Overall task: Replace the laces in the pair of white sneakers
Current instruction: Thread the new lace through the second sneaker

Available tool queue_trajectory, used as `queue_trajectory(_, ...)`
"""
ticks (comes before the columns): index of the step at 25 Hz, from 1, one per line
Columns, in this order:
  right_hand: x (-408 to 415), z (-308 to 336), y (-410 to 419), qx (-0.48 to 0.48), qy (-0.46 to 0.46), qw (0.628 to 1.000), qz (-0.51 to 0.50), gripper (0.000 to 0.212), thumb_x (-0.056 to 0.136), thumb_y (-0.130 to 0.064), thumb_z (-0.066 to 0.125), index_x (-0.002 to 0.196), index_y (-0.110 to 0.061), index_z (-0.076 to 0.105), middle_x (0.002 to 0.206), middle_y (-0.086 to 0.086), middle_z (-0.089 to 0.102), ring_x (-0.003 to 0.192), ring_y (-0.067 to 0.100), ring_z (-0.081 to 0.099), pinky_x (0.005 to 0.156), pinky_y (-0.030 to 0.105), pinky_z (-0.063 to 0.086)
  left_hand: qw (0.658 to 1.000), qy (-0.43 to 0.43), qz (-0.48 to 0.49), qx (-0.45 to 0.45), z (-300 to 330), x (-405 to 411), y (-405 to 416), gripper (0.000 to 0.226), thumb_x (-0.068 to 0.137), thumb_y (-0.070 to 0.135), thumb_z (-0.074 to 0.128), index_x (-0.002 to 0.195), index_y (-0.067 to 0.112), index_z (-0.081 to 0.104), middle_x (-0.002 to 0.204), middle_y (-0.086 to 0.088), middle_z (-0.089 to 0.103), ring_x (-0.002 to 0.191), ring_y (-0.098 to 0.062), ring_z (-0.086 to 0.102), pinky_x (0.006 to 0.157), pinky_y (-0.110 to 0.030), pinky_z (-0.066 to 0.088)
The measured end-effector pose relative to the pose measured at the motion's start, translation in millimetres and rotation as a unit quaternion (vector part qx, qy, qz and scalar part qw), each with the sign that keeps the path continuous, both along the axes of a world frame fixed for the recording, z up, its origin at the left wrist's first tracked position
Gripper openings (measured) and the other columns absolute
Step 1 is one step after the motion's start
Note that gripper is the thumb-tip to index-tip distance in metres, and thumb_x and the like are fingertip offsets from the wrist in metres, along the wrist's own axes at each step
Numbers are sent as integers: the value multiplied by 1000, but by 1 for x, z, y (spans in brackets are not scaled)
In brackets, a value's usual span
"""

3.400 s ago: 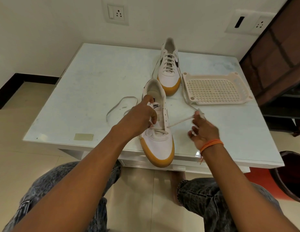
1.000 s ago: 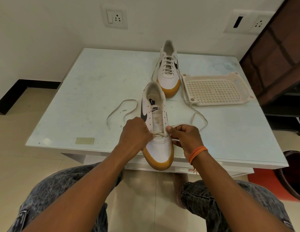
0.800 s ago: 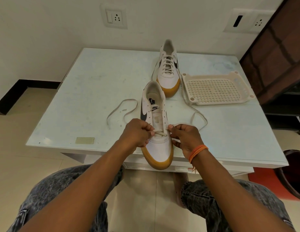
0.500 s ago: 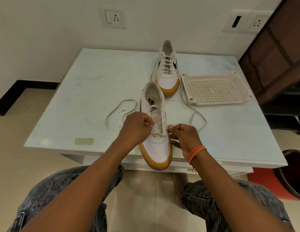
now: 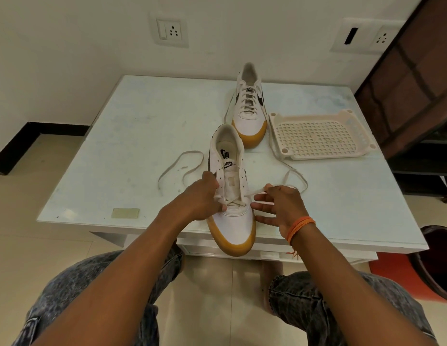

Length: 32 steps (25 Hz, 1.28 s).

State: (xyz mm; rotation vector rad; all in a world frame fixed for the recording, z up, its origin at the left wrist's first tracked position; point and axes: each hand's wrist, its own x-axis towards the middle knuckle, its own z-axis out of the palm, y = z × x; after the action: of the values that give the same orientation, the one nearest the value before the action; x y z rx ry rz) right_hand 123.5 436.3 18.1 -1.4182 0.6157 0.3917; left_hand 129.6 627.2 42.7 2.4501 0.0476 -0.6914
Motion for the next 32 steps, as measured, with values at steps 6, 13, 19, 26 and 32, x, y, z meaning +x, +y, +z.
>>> queue_trajectory(6,-1,0,0,-415,-315,852,51,36,89,-39,63,67,-14,54,58,-2,57,51,8,51,55,18,43,996,24,-78,43,22,6,24,11,90,23,66,91,13,69,93,-4,66,86,-19,58,70,-25,47)
queue_trajectory(13,-38,0,69,-255,-467,811,245,15,98,-22,51,110,-20,61,102,-4,70,69,-6,57,69,20,51,983,-20,-7,-184,69,-10,48,23,92,34,62,90,14,72,69,7,62,59,-2,50,60,-20,40)
queue_trajectory(19,-42,-22,64,-416,-403,692,431,26,97,-31,50,116,-21,66,101,0,66,91,19,62,76,35,51,906,-84,205,-362,83,-6,74,24,95,32,59,86,14,70,72,2,50,58,-10,35,53,-22,32)
queue_trajectory(26,-38,13,64,-127,-393,880,234,57,94,-12,59,146,-25,37,106,-5,65,54,16,67,48,28,55,978,53,-87,-183,60,-11,40,21,91,30,65,93,10,71,76,-1,64,59,-8,44,54,-21,36)
queue_trajectory(32,-28,-3,48,-305,-365,845,242,23,99,-15,51,116,-12,66,66,-12,56,51,5,54,53,10,46,969,-42,43,-241,72,3,59,21,86,34,69,88,14,77,64,7,60,62,-12,39,58,-23,36)
